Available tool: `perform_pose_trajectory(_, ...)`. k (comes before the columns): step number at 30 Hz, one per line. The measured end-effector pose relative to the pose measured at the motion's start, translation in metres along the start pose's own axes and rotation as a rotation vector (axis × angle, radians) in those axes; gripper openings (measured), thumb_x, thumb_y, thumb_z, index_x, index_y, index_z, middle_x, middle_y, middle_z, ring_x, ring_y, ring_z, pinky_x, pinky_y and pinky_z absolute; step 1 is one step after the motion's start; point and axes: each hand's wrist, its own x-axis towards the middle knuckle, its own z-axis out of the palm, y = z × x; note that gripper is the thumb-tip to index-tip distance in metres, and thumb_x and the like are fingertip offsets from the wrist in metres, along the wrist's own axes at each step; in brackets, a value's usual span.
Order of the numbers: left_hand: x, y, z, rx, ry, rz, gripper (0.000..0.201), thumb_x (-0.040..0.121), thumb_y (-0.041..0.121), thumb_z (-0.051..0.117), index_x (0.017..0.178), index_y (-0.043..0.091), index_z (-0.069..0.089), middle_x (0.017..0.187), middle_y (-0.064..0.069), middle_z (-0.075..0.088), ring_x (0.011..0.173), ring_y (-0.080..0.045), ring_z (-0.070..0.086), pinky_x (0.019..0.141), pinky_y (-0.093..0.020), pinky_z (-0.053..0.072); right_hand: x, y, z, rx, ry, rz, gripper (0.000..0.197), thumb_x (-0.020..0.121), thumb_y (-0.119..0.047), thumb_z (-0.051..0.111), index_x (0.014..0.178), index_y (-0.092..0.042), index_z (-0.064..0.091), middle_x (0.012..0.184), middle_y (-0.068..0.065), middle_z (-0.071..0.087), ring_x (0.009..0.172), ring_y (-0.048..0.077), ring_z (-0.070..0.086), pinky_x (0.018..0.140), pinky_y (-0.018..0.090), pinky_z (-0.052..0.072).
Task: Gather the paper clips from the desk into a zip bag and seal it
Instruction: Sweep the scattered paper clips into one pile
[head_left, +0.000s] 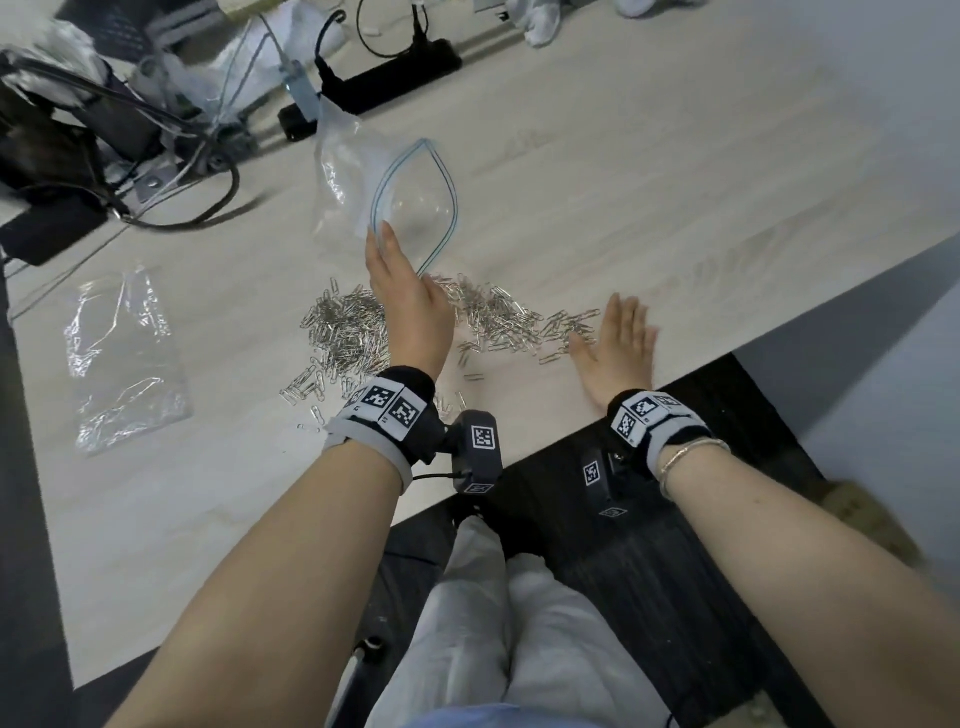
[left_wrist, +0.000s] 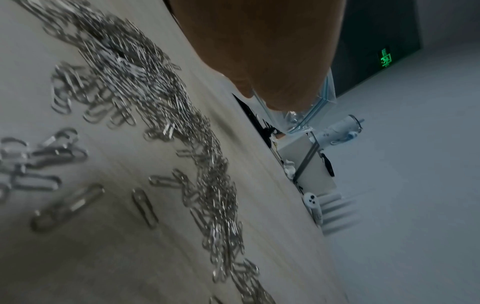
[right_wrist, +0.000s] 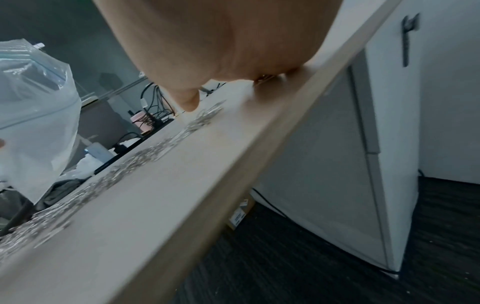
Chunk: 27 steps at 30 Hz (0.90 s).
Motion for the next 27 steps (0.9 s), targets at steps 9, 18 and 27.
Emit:
perform_pose_trajectory(9,0.009,-0.042,-0.058,0.064,0.166,-0.073,0.062,0.087,-0.005,0.034,0.145,-0.002,0.012,0.153,-0.022,0.008,0.144,-0.03,0.006,0.116,-0.031,0.008,0.013,-0.084,0.031,-0.088,-0.089,-0.219,0.071,0.096,-0.051,0.022,0.148,-0.011,-0.007,0.157,0.009,-0.014,0.144,0.021,-0.016,0.114,0.04,-0.014)
perform_pose_trajectory(18,0.008,-0.072,-0.094,0.069,0.252,-0.162,0.063,0.087,-0.003,0.033,0.145,0.0,0.011,0.153,-0.019,0.006,0.144,-0.028,0.003,0.117,-0.032,0.008,-0.006,-0.148,0.064,-0.02,-0.234,-0.509,0.073,0.096,-0.049,0.027,0.147,-0.014,-0.01,0.156,0.005,-0.017,0.143,0.018,-0.017,0.116,0.036,-0.01)
perform_pose_trajectory(27,0.017,-0.1,-0.121,0.067,0.345,-0.249,0.063,0.087,-0.004,0.033,0.146,0.003,0.012,0.154,-0.018,0.004,0.144,-0.027,0.004,0.119,-0.037,0.011,0.05,-0.16,0.04,0.04,-0.093,-0.392,0.068,0.097,-0.04,0.035,0.148,-0.013,-0.001,0.158,0.005,-0.004,0.145,0.02,-0.006,0.117,0.037,-0.007)
